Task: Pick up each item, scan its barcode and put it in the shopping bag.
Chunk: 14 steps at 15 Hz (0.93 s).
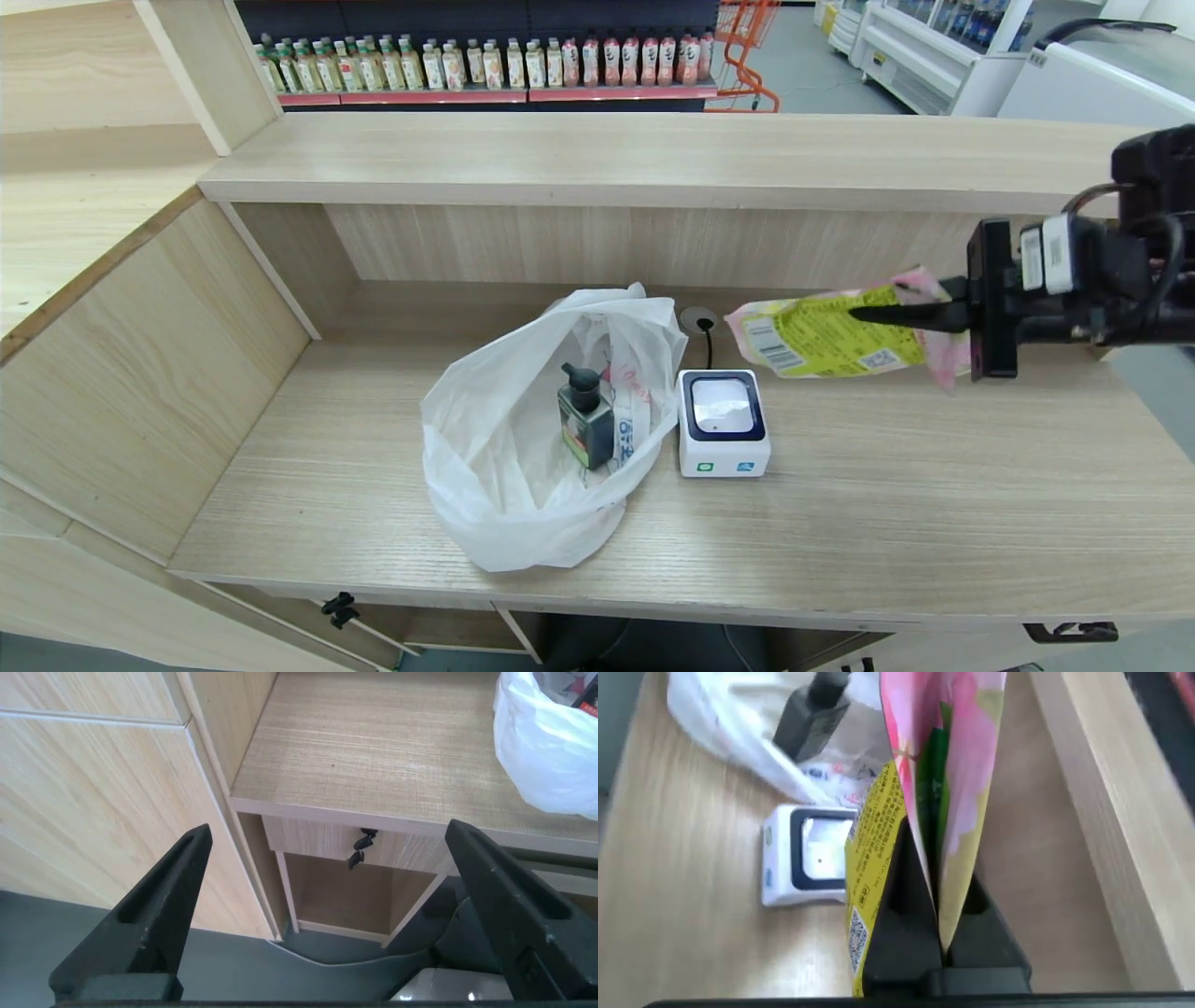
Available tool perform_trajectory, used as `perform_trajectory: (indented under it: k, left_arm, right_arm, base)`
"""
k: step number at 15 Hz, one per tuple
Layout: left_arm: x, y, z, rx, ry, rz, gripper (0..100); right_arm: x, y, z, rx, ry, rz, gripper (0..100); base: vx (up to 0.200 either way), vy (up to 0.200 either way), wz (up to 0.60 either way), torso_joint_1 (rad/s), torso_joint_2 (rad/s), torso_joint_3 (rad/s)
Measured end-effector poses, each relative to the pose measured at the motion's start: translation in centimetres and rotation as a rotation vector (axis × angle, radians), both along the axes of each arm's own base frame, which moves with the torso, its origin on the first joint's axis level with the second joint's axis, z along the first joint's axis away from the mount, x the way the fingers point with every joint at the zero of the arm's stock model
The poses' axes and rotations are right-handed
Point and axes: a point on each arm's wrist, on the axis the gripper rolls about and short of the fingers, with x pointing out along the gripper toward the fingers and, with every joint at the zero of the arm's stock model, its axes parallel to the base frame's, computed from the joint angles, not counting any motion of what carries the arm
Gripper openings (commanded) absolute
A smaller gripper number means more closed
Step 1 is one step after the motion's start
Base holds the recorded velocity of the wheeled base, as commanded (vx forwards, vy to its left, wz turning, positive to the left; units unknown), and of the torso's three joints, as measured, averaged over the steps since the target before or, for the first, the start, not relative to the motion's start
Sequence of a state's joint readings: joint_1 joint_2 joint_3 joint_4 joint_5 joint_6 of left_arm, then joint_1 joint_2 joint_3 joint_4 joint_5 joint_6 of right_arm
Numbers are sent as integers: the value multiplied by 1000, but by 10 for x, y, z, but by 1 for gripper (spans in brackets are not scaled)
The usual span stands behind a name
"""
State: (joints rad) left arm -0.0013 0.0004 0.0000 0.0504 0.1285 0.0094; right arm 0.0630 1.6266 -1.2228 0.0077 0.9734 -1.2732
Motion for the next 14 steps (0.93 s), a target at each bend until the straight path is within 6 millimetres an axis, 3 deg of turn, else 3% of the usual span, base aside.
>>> perform_trajectory:
  k: [3,6,9,14]
  left_arm:
    - [0,0,0,0,0,0,100]
    - [0,0,0,0,0,-1,100]
    - [0,0,0,0,0,0,100]
    - [0,0,0,0,0,-1,100]
  right_arm:
    - [-6,5,24,293,324,-226,0]
    - [-2,49,31,562,577,-311,0]
    - [12,89,9,609,725,-290,0]
    - [42,120,-36,569,784,-268,0]
  base:
    - [0,0,0,0,0,0]
    - [0,0,0,0,0,0]
    - [0,0,0,0,0,0]
    - [0,0,0,0,0,0]
